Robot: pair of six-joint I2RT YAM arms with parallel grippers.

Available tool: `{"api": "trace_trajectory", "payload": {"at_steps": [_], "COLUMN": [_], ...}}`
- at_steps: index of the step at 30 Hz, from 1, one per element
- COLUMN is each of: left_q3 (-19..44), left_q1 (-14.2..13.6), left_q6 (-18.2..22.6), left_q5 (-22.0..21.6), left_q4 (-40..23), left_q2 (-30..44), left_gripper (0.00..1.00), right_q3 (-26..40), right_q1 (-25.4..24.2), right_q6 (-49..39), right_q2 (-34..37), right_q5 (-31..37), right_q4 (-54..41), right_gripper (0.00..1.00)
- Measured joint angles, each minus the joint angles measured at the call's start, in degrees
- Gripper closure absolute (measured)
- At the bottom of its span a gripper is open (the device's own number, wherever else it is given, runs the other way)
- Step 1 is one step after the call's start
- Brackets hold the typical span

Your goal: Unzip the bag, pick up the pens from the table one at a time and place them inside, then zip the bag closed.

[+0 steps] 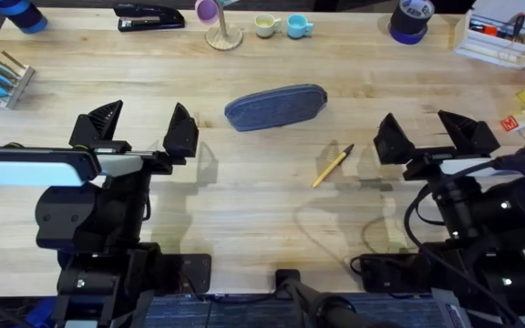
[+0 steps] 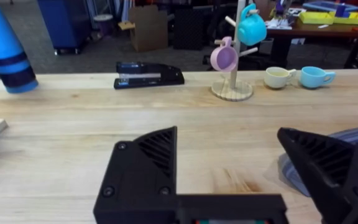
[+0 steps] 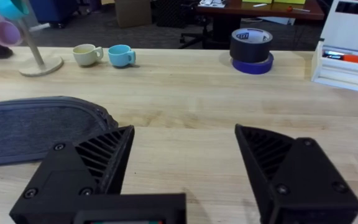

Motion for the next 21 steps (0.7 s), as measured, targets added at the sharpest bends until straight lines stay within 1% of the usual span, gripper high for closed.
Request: {"api": "trace_trajectory", "payload": {"at_steps": [16,17,21], "left_q3": [0.08,0.17,2.59], "left_q1": [0.0,0.0,0.0], "left_q6": [0.11,0.17,1.64], "left_q5": [0.02,0.04,0.02], "left_q4": [-0.25,-0.74,-7.99], "left_q2": [0.0,0.0,0.04], "left_gripper": [0.007,0.007,0.007], "right_q3": [0.04,0.09,0.77], "right_q1": [0.0,0.0,0.0], "right_q6": [0.46,0.73,1.12], "right_q2": [0.02,0.02,0.04], "right_q5": [-0.02,-0.02,-0.02], "right_q4": [-0.27,-0.32,-1.38], "right_gripper": [0.005,0.005,0.005]}}
